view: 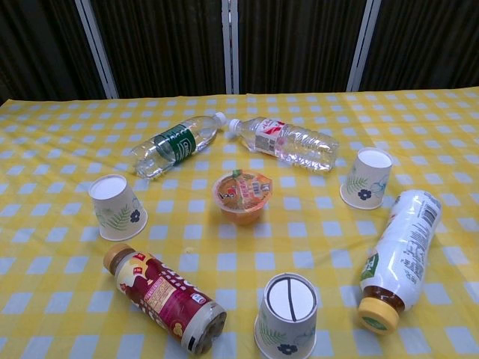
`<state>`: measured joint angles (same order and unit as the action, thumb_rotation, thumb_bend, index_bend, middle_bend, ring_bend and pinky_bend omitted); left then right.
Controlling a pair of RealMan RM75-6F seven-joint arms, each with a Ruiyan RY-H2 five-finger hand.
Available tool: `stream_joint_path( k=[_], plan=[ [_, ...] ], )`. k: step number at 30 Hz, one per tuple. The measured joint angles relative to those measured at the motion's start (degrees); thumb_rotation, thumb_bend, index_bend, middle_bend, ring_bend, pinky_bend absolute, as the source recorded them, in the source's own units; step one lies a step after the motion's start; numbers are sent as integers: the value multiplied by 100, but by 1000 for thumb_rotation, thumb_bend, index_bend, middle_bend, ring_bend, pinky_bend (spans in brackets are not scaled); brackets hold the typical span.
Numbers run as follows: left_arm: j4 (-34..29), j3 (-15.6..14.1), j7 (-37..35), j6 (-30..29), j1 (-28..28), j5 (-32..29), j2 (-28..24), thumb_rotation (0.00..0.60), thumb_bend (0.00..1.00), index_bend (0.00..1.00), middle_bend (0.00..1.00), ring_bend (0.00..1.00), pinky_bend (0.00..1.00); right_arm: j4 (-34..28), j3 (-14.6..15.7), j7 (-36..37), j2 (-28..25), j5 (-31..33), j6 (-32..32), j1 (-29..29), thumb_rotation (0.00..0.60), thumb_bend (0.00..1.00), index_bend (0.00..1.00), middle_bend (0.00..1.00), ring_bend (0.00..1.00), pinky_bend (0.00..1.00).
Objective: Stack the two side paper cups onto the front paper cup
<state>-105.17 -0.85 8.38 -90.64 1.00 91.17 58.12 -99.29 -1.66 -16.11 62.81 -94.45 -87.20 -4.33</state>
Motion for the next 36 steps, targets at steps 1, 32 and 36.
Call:
stream_joint_path(
  k=[1,32,36],
  plan=[
    [0,-2,-1,0,1,5,0,600,0,0,0,0,0,-3,5,2,-4,15,32,-6,600,0,0,0,0,0],
    [87,384,492,744,-409,-1098,249,600,0,0,0,0,0,559,-1049,1554,46,1106,3827,-2730,600,111,47,124,0,195],
    [99,414,588,856,-479,-1222,320,600,0,0,0,0,0,1046,-1210,1811,316,1346,4460,-3316,600,137,61,143,11,211]
  ],
)
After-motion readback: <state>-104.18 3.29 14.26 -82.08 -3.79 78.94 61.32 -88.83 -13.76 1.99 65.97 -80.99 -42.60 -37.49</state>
